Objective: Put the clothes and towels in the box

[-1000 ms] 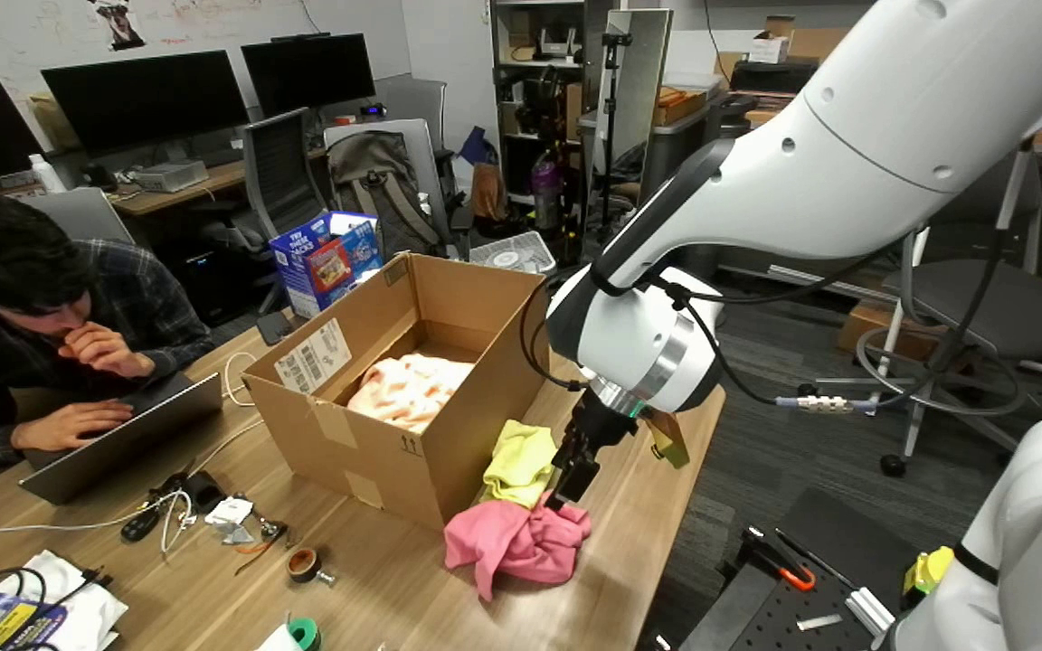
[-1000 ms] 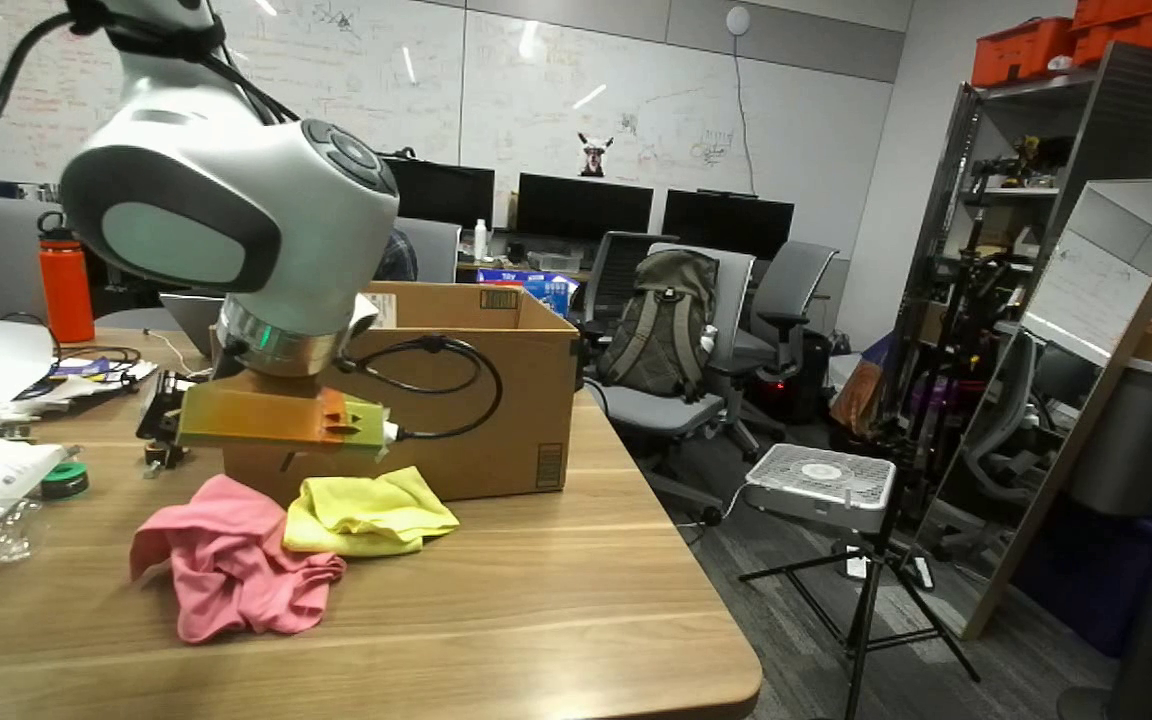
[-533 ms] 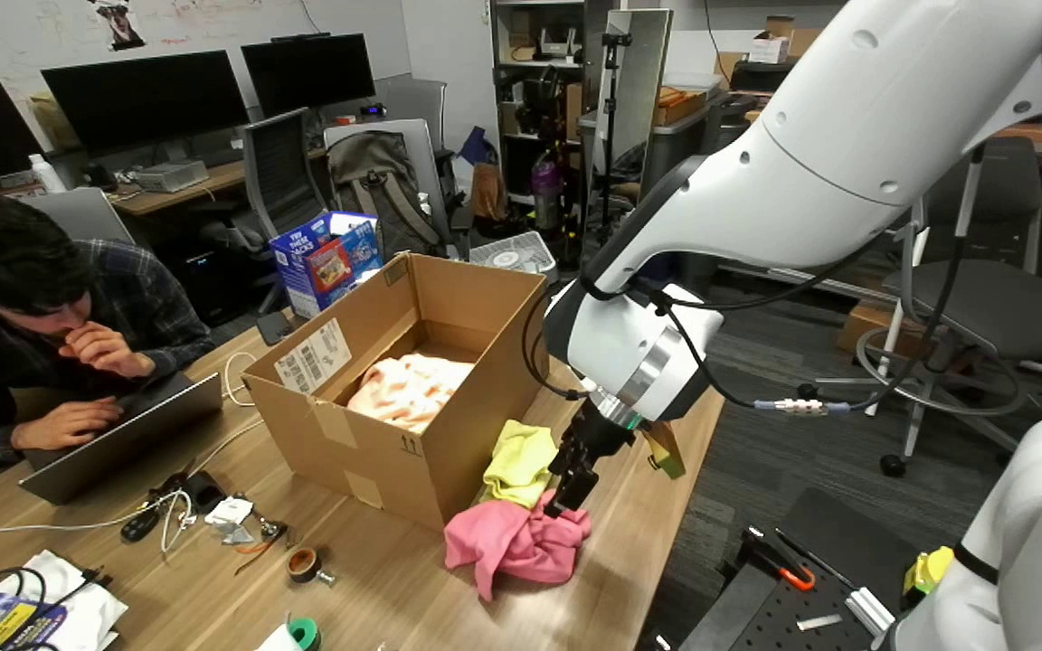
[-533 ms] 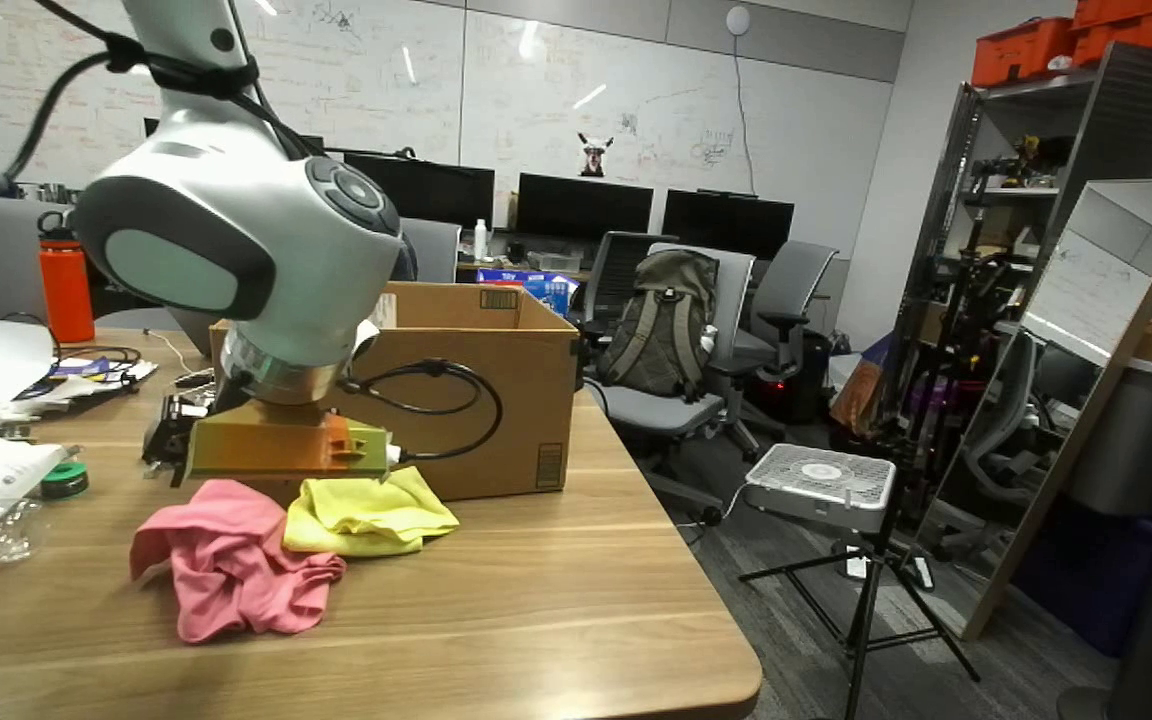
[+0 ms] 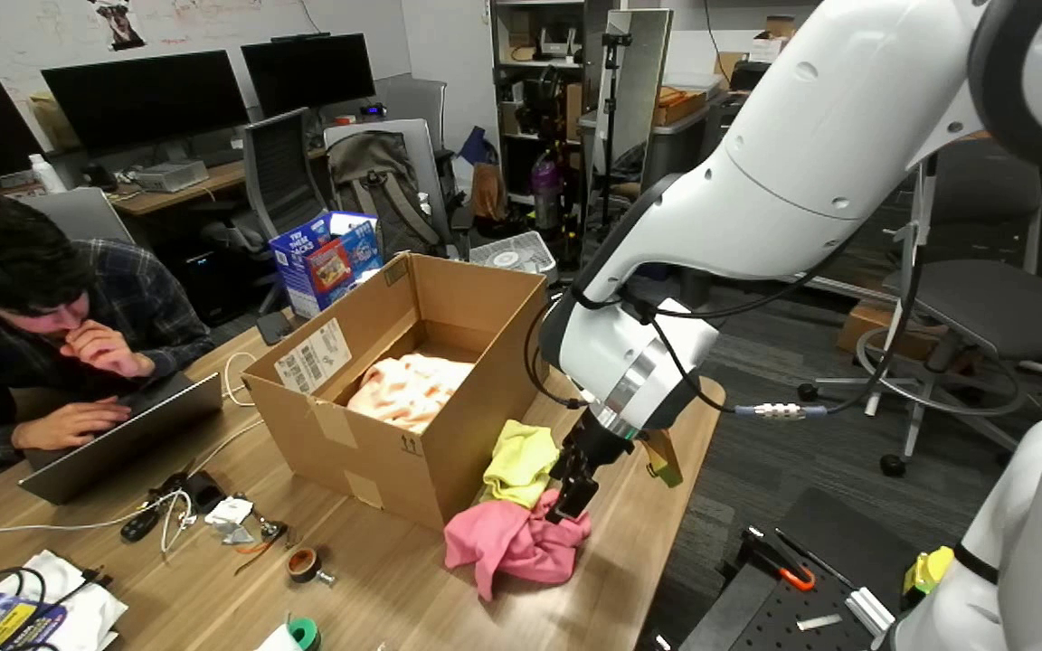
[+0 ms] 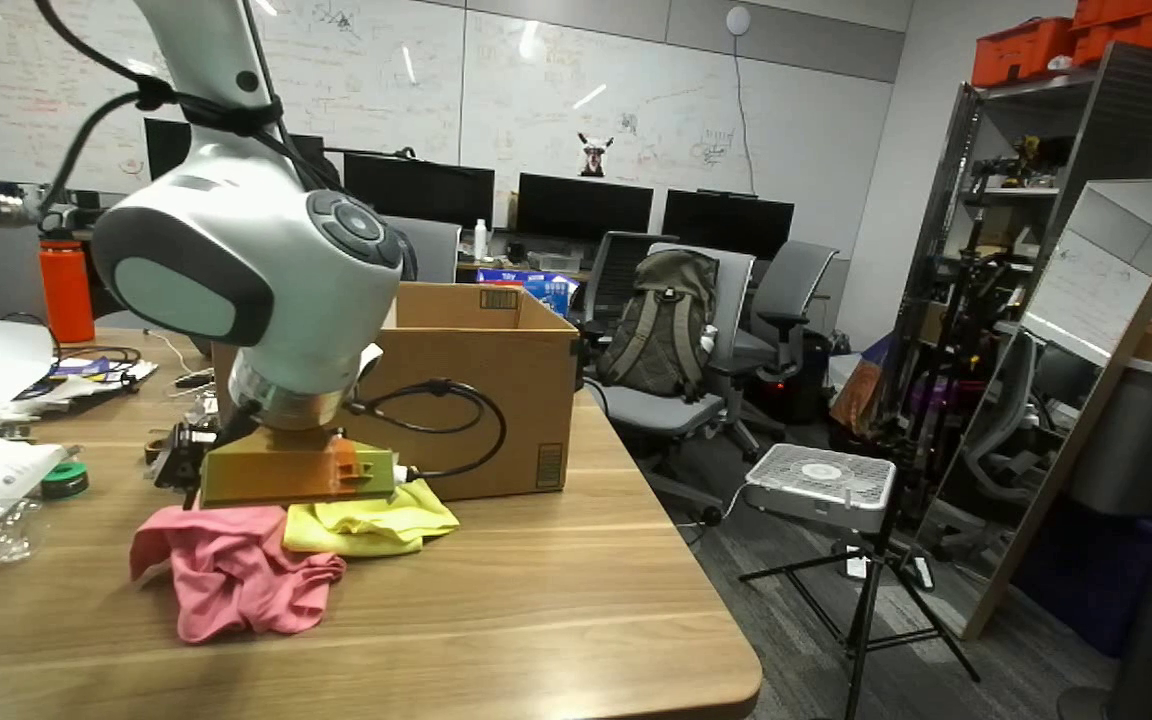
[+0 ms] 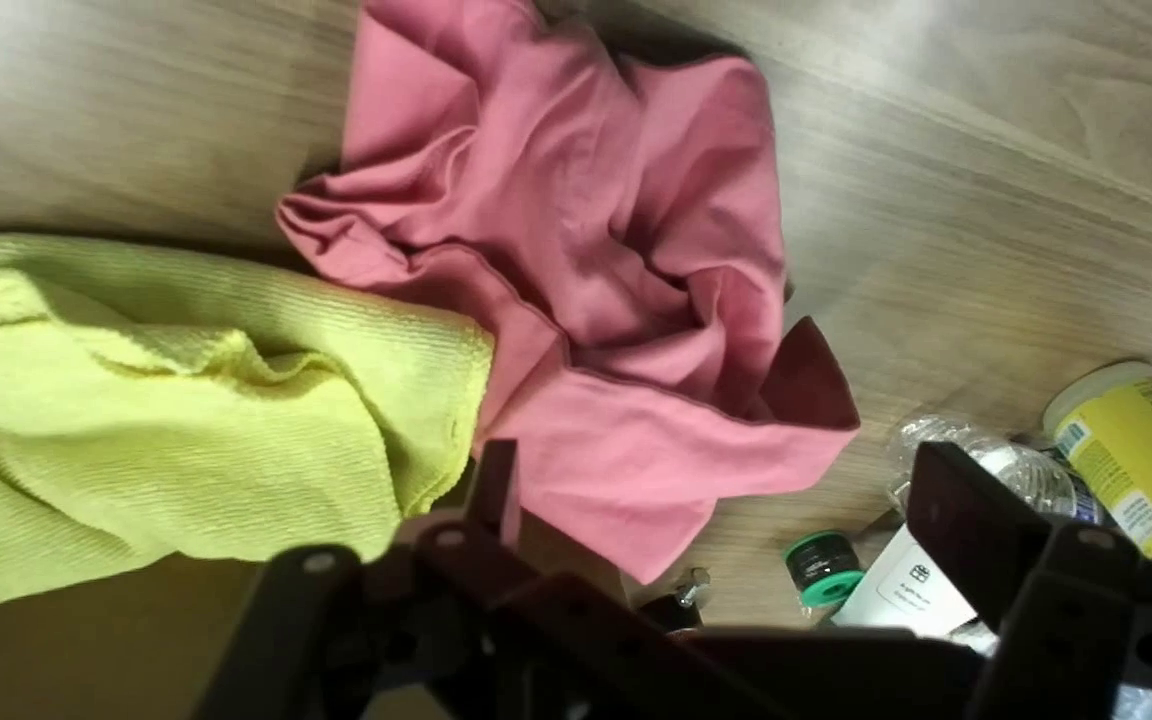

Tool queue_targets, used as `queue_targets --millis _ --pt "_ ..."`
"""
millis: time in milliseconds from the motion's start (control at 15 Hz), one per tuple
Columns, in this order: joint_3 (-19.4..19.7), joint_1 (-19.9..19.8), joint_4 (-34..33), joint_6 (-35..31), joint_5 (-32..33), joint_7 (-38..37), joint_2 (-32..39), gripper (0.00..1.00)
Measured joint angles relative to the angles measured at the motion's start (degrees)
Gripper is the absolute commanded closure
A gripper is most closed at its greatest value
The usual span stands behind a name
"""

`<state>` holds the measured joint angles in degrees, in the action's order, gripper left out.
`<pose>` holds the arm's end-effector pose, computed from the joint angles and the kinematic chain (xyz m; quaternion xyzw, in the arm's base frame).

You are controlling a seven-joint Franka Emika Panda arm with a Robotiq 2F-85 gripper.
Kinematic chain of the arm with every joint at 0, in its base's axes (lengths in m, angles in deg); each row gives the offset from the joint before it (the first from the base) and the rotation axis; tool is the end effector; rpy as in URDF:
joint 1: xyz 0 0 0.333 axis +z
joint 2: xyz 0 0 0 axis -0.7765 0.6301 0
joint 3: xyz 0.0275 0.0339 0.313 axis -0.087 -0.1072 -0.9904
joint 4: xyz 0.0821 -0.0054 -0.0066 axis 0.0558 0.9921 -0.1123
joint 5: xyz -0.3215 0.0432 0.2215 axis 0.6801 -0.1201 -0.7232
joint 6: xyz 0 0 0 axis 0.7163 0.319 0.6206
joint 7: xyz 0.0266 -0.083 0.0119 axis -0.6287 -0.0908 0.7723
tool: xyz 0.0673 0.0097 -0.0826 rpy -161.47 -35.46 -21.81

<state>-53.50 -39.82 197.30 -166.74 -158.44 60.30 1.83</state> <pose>0.3988 0.0390 0.1762 -0.8930 -0.3599 -0.1910 0.1910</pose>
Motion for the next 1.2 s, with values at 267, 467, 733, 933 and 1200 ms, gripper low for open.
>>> queue_targets --millis 267,467,733,933,1200 --pt "-0.2 0.0 -1.0 -1.3 -2.7 3.0 2.3 0.0" --pt "-0.3 0.1 -2.1 -2.2 -5.1 5.4 4.2 0.0" --pt "-1.0 0.3 -4.1 -3.3 -8.7 8.4 7.4 0.0" --pt "-1.6 0.7 -5.4 -4.1 -11.4 11.0 10.0 0.0" --pt "-2.2 1.4 -6.3 -4.8 -14.3 13.8 12.8 0.0"
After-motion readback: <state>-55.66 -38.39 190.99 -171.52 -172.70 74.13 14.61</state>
